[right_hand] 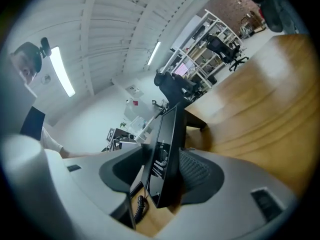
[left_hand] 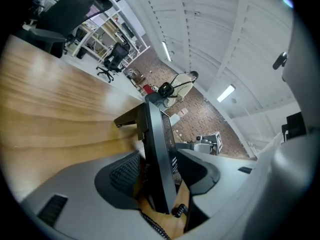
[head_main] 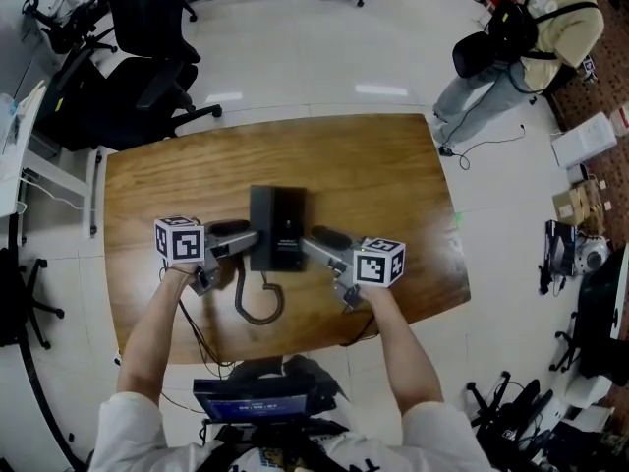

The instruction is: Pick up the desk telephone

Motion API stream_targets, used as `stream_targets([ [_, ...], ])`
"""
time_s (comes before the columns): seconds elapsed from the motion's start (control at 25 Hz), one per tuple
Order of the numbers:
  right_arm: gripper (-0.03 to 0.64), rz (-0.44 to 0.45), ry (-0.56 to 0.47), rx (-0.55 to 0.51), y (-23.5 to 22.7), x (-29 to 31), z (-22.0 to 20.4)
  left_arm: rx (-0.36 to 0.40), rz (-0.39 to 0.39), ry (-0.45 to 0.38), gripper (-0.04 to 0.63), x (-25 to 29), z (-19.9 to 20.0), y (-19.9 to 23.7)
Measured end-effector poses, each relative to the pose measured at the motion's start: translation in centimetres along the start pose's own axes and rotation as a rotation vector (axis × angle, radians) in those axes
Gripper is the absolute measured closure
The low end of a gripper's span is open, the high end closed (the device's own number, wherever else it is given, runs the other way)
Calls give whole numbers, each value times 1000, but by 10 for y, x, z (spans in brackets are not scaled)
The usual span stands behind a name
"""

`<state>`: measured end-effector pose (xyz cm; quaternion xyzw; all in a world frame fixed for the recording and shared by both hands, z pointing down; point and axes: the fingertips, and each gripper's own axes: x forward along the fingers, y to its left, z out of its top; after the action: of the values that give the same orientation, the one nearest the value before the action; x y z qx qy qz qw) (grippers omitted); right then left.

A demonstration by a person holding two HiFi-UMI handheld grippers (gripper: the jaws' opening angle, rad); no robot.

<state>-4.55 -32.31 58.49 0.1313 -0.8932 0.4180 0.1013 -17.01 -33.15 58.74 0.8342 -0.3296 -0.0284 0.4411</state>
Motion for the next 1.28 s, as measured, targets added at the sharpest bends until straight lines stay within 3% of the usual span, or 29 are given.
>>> stream_targets([
  [0.16, 379, 22, 16, 40, -9, 9, 1, -4, -43, 57, 367, 10, -3, 5],
  [0.24, 328, 43, 26, 62, -11, 14, 1, -13, -80, 76, 367, 15, -5, 4],
  [0.64, 325, 138, 47, 133, -18, 30, 14, -63, -191, 124, 371, 33, -1, 0],
  [1.0, 363, 140, 89, 134, -18, 45, 17, -67, -188, 147, 445, 37, -1, 4],
  [1.12, 415, 116, 103, 149, -22, 45, 18, -57, -181, 171, 442, 38, 0, 3],
  [1.28, 401, 99, 109, 163, -22, 48, 18, -5, -166, 187, 419, 41, 1, 4],
])
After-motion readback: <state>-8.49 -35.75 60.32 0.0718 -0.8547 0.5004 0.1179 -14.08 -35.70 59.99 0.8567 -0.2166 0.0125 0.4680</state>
